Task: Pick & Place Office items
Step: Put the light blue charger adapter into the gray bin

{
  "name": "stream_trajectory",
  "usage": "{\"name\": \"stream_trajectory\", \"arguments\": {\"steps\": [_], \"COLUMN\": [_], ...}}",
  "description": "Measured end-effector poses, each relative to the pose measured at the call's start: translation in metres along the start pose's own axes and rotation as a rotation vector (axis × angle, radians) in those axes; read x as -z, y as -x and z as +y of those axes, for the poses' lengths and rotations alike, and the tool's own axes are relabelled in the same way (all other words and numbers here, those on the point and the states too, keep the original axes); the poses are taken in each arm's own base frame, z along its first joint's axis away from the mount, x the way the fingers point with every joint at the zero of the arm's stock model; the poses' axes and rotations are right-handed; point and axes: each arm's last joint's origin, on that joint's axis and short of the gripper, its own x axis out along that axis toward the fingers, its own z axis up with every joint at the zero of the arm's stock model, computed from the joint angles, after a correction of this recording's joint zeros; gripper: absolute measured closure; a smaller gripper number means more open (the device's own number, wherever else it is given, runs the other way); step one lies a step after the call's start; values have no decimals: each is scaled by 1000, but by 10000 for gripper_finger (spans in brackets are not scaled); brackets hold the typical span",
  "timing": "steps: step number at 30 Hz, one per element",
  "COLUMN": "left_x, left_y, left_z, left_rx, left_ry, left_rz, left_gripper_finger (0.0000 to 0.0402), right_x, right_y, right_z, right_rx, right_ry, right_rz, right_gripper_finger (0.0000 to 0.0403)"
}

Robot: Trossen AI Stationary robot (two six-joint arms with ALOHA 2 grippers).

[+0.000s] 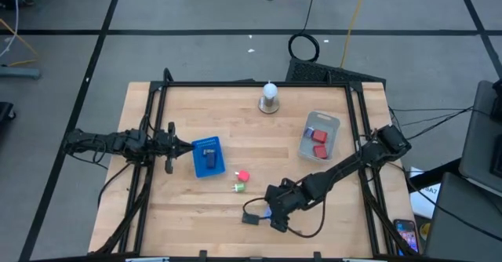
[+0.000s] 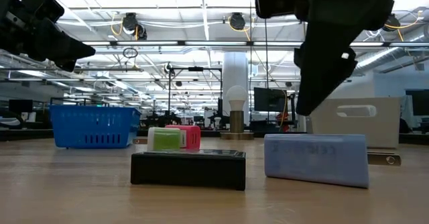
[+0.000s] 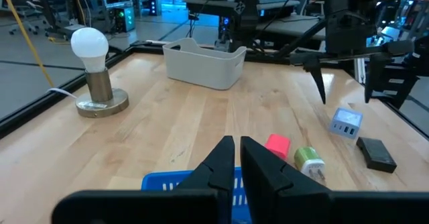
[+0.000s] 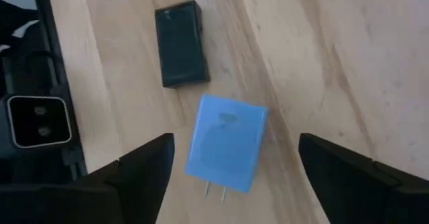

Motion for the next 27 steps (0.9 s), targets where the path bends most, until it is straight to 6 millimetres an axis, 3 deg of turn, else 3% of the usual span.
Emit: {"name": "stream_trajectory", "arguments": {"steps": [6,11,17,27], "left_x": [0,0,0,0], "left_y": [0,0,0,0], "left_z": [0,0,0,0], "left_rx": [0,0,1,4], "left_ry": [11,36,66,75], "left_rz": [0,0,0,1], "left_gripper_finger": [376,376,376,376], "right_x": [-6,-11,-14,-27], "right_y": [17,1,-25,-27], "right_z": [32,50,43,34], "right_rx": [49,115,264,249], "right_ry": [54,73,96,77], "right_rz": [-54,51,181,183], "right_gripper_finger": [123,163,180,133]}}
